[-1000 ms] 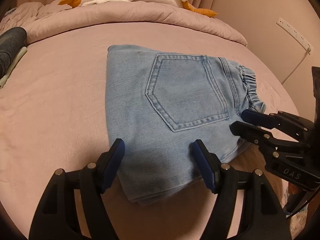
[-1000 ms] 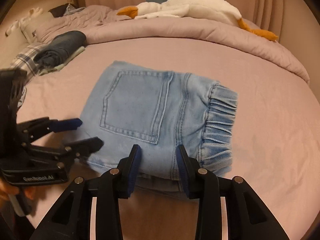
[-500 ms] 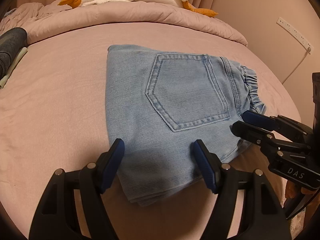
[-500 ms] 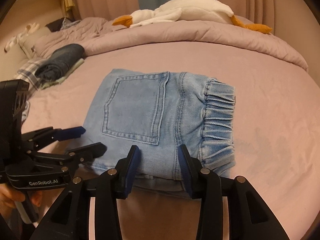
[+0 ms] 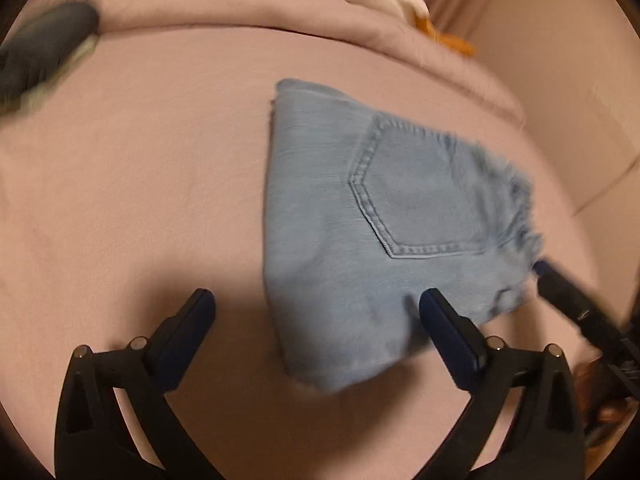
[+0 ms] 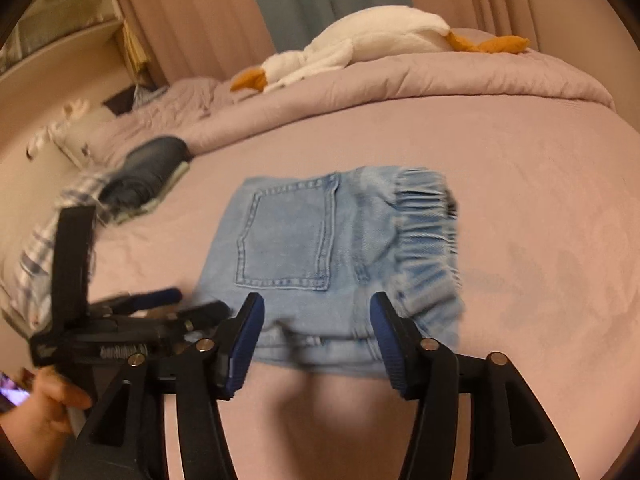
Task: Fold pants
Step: 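Grasp the elastic cuff end with the right tool and lift it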
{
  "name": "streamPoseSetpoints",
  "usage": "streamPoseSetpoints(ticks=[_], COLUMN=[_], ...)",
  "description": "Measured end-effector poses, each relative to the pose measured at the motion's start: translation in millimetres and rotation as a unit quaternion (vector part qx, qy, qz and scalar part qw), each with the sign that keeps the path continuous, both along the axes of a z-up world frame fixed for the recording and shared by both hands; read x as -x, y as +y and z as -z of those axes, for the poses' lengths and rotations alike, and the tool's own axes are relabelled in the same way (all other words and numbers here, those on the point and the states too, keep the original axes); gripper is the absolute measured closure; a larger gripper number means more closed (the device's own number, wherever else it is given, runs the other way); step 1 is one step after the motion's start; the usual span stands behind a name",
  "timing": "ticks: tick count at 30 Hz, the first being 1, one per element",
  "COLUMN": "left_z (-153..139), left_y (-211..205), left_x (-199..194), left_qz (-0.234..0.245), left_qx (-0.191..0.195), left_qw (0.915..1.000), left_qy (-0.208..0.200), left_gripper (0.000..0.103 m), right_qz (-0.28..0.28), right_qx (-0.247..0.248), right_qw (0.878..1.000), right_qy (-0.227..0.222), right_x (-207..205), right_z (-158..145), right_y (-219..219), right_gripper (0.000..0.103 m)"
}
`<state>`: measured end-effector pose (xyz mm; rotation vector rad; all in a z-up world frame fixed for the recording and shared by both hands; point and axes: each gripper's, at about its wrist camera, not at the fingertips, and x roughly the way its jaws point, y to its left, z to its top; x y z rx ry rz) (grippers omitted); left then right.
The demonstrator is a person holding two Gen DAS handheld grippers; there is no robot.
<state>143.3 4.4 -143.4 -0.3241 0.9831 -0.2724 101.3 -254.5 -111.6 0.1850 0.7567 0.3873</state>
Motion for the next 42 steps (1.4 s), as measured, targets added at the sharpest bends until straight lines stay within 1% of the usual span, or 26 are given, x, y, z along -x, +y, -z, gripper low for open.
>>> streamPoseSetpoints(ticks=[1, 3, 5, 7, 8, 10, 12, 13, 15, 17, 21, 23, 24, 26, 32, 33, 34, 35, 37, 40, 42], left_z=[1, 4, 5, 7, 10, 9, 11, 13, 9, 9, 9, 9, 9, 10, 10, 10, 10, 10, 11, 12, 12], left_y=[9, 28, 40, 50, 54, 53, 56, 57, 55, 52, 47, 44, 41, 36, 24, 22, 20, 20, 18, 16, 14], left_x=[2, 7, 11, 11, 8, 4, 2, 0, -3, -10, -25, -34, -39, -47, -69, -72, -75, -77, -82, -86, -88], left_qz=[-0.009, -0.02, -0.024, -0.022, -0.018, -0.014, -0.017, -0.018, -0.015, 0.002, 0.031, 0.037, 0.041, 0.048, 0.067, 0.068, 0.071, 0.072, 0.075, 0.076, 0.076], left_qx=[0.017, 0.048, 0.075, 0.113, 0.137, 0.174, 0.21, 0.218, 0.227, 0.232, 0.244, 0.249, 0.25, 0.248, 0.233, 0.231, 0.231, 0.231, 0.233, 0.233, 0.23], left_qw=[0.9998, 0.9986, 0.9968, 0.9931, 0.9898, 0.9835, 0.9758, 0.9738, 0.9715, 0.9702, 0.9663, 0.9643, 0.9637, 0.9637, 0.9666, 0.9668, 0.9668, 0.9667, 0.966, 0.966, 0.9669], left_qy=[0.003, 0.01, 0.012, 0.024, 0.035, 0.048, 0.058, 0.062, 0.066, 0.069, 0.076, 0.081, 0.083, 0.086, 0.085, 0.084, 0.084, 0.083, 0.083, 0.082, 0.081], left_gripper=[0.001, 0.001, 0.001, 0.001, 0.001, 0.001, 0.001, 0.001, 0.001, 0.001, 0.001, 0.001, 0.001, 0.001, 0.001, 0.001, 0.001, 0.001, 0.001, 0.002, 0.002], right_qz=[0.003, 0.012, 0.027, 0.053, 0.064, 0.085, 0.09, 0.09, 0.09, 0.09, 0.075, 0.071, 0.067, 0.063, 0.031, 0.023, 0.017, 0.013, 0.005, 0.0, 0.0], right_qx=[-0.012, -0.027, -0.05, -0.08, -0.094, -0.132, -0.186, -0.208, -0.242, -0.254, -0.259, -0.264, -0.268, -0.273, -0.241, -0.234, -0.225, -0.219, -0.208, -0.201, -0.206], right_qw=[1.0, 1.0, 0.998, 0.994, 0.991, 0.983, 0.97, 0.965, 0.956, 0.952, 0.95, 0.948, 0.947, 0.945, 0.954, 0.955, 0.957, 0.959, 0.961, 0.962, 0.961], right_qy=[0.0, 0.009, 0.032, 0.058, 0.069, 0.099, 0.127, 0.132, 0.138, 0.144, 0.157, 0.161, 0.164, 0.169, 0.177, 0.18, 0.181, 0.181, 0.182, 0.183, 0.185], right_x=[5, 10, 12, 13, 13, 11, 7, 6, 0, -8, -31, -42, -46, -56, -73, -78, -82, -84, -90, -96, -99], right_z=[-1, 0, 7, 17, 22, 35, 47, 51, 56, 57, 59, 58, 58, 59, 56, 56, 55, 54, 51, 50, 50], right_y=[-8, -19, -35, -54, -63, -79, -92, -97, -103, -105, -99, -95, -94, -93, -79, -73, -68, -65, -59, -57, -56], right_gripper=[0.046, 0.034, 0.031, 0.031, 0.031, 0.031, 0.031, 0.031, 0.031, 0.031, 0.03, 0.029, 0.026, 0.025, 0.024, 0.021, 0.02, 0.016, 0.014, 0.014, 0.014])
